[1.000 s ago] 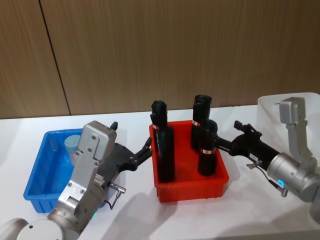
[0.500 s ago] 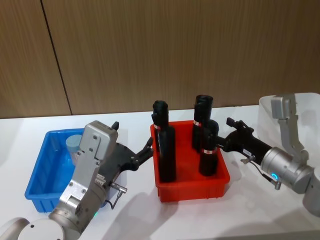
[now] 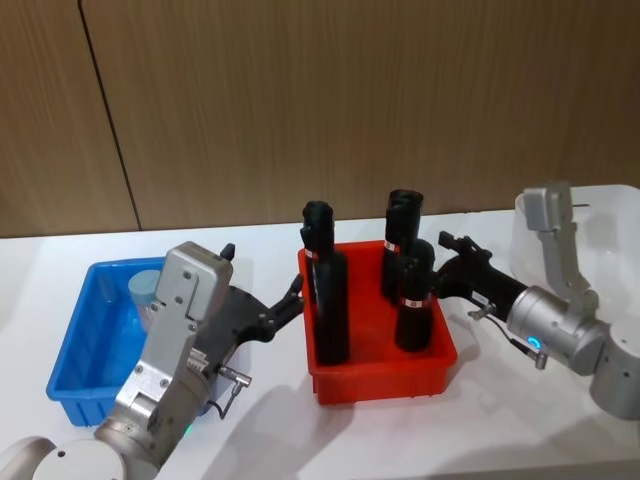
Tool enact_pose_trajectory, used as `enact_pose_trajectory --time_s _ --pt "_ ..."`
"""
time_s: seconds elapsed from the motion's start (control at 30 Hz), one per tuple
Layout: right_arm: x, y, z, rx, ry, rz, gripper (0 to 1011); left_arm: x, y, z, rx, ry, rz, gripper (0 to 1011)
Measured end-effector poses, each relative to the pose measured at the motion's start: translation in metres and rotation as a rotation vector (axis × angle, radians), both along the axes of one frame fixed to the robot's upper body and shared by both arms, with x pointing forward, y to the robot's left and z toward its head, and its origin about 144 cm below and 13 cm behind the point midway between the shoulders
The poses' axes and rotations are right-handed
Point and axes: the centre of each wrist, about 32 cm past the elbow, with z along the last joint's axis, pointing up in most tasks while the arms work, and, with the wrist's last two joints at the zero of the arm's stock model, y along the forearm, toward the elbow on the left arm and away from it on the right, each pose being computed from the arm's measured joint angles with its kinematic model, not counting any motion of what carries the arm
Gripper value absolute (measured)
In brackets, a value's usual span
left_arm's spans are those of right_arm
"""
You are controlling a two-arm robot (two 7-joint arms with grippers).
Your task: Pick the cotton swabs from the blue box and place them into the white box.
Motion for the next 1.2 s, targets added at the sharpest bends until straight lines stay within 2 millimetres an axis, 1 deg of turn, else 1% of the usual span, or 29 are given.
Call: enact_pose_trajectory --time_s 0.33,0.43,0.47,0.53,0.57,0.6,0.63,0.7,0.73,0.8,0.83,0.93,0.97,1.2 --pt "0.009 0.004 -0.002 -0.007 0.004 0.018 1001 0.0 0.0 0.0 0.0 0.0 0.0 1000" --pt "0.011 0.005 -0.003 -0.008 0.007 0.026 953 0.0 0.0 0.0 0.0 0.0 0.0 1000" --pt "0.012 0.006 -0.004 -0.009 0.008 0.031 915 0.0 0.0 0.0 0.0 0.0 0.0 1000" --pt "0.013 0.006 -0.005 -0.009 0.009 0.034 882 0.0 0.0 0.0 0.0 0.0 0.0 999" --pt "0.014 0.007 -0.005 -0.009 0.01 0.036 835 0.0 0.0 0.0 0.0 0.0 0.0 1000" --pt "0.015 0.008 -0.006 -0.01 0.012 0.039 835 0.0 0.0 0.0 0.0 0.0 0.0 1000" --pt "0.015 0.008 -0.006 -0.01 0.014 0.041 797 0.0 0.0 0.0 0.0 0.0 0.0 1000" --pt "0.017 0.009 -0.007 -0.011 0.017 0.046 759 0.0 0.0 0.0 0.0 0.0 0.0 1000" --pt "0.017 0.009 -0.007 -0.011 0.017 0.046 707 0.0 0.0 0.0 0.0 0.0 0.0 1000" --pt "0.018 0.01 -0.009 -0.014 0.021 0.05 662 0.0 0.0 0.0 0.0 0.0 0.0 1000" --pt "0.019 0.01 -0.01 -0.016 0.024 0.052 602 0.0 0.0 0.0 0.0 0.0 0.0 1000" --pt "0.02 0.011 -0.011 -0.018 0.026 0.055 542 0.0 0.0 0.0 0.0 0.0 0.0 1000" --pt "0.021 0.012 -0.011 -0.019 0.027 0.057 494 0.0 0.0 0.0 0.0 0.0 0.0 1000" --pt "0.023 0.013 -0.011 -0.02 0.025 0.059 442 0.0 0.0 0.0 0.0 0.0 0.0 999"
